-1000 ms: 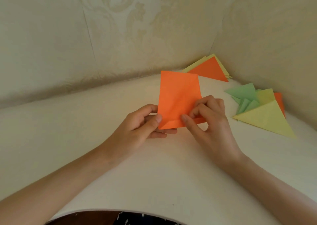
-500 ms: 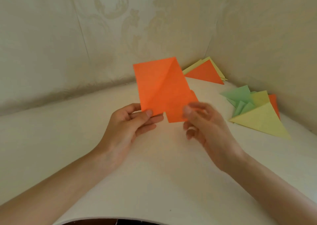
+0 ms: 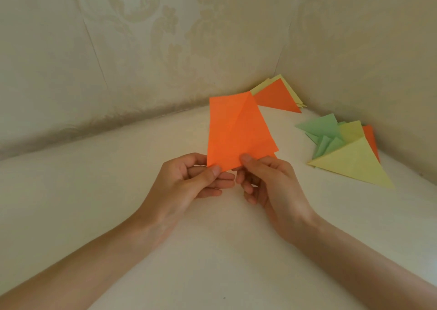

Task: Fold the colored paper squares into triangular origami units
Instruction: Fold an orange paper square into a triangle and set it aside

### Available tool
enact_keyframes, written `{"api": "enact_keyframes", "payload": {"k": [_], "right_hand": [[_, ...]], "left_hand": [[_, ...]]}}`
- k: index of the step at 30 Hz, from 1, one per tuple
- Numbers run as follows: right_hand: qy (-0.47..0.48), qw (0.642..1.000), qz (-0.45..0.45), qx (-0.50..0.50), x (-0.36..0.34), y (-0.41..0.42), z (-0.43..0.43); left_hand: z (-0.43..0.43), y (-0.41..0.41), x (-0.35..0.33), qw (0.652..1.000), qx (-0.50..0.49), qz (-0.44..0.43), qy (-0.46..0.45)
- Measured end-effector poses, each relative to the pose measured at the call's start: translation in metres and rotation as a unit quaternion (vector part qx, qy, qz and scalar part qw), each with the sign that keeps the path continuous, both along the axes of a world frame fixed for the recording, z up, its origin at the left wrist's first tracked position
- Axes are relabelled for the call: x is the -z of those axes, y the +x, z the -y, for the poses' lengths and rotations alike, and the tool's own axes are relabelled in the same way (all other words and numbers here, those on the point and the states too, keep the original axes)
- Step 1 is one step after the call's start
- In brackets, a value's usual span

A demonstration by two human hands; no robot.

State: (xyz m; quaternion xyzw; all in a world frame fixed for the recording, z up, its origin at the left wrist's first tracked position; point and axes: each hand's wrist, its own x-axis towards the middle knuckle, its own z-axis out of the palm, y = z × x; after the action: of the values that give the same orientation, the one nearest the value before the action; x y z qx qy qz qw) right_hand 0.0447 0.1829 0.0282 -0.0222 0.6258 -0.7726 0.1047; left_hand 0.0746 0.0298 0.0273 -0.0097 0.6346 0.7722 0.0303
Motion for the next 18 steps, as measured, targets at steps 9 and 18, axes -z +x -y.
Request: {"api": "enact_keyframes", "payload": {"k": [9,18], "right_hand": [[0.017,0.998,-0.038,0.042,0.000,-0.011,-0.012],[0.011,0.998,-0.005,-0.068,0.000,-0.008,-0.011]], "left_hand": [[0.007,-0.003,0.004,1.000,-0.020,-0.006,-0.010],[0.018,-0.005,0.002,0.985,-0.107,-0.120,-0.064]]}}
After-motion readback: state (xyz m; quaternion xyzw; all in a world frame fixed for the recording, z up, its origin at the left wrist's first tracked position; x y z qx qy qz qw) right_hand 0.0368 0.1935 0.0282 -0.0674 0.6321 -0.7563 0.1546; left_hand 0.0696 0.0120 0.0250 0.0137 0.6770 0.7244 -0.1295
